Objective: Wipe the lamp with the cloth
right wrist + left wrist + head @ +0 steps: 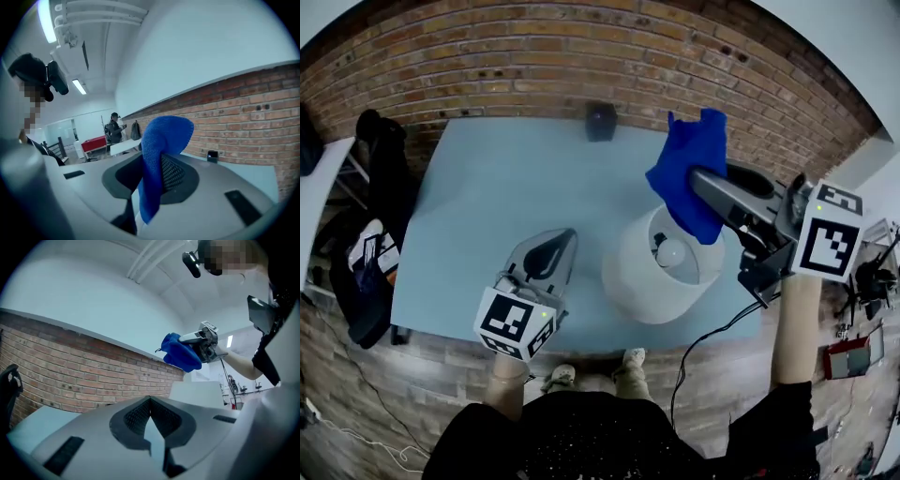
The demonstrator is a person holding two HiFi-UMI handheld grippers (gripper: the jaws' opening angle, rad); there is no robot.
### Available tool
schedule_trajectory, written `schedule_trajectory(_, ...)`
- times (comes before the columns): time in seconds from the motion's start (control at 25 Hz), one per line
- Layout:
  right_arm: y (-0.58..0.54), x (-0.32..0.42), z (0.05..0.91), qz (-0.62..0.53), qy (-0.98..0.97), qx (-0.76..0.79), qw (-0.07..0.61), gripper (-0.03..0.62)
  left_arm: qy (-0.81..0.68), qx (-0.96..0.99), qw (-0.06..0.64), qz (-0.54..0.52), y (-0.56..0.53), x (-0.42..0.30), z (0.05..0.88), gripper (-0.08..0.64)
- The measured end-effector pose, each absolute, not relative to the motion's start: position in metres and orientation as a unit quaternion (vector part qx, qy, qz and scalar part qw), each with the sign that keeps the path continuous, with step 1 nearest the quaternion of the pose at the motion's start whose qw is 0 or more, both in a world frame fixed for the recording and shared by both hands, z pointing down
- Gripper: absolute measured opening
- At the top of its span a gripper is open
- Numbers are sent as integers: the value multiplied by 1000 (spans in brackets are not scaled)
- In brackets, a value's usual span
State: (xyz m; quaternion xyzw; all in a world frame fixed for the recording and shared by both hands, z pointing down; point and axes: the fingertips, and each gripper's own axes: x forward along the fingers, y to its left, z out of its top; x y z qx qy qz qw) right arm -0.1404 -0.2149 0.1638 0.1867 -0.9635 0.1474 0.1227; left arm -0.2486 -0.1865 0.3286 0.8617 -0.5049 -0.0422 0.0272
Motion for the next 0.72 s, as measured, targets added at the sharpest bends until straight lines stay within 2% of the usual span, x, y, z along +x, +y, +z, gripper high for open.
schedule_trajectory(0.16,-190,-153,159,94,-951,272,116,80,-476,877,35,-57,-175,-244,332,9)
schedule_trajectory(0.48,-178,-176,212,28,-879,435,194,80,-447,890,50,-76,-169,-248,335,8)
schedule_trajectory(0.72,-174,-178,257,52,-829,533,161,80,-443,890,71,-81,-163,-259,349,9)
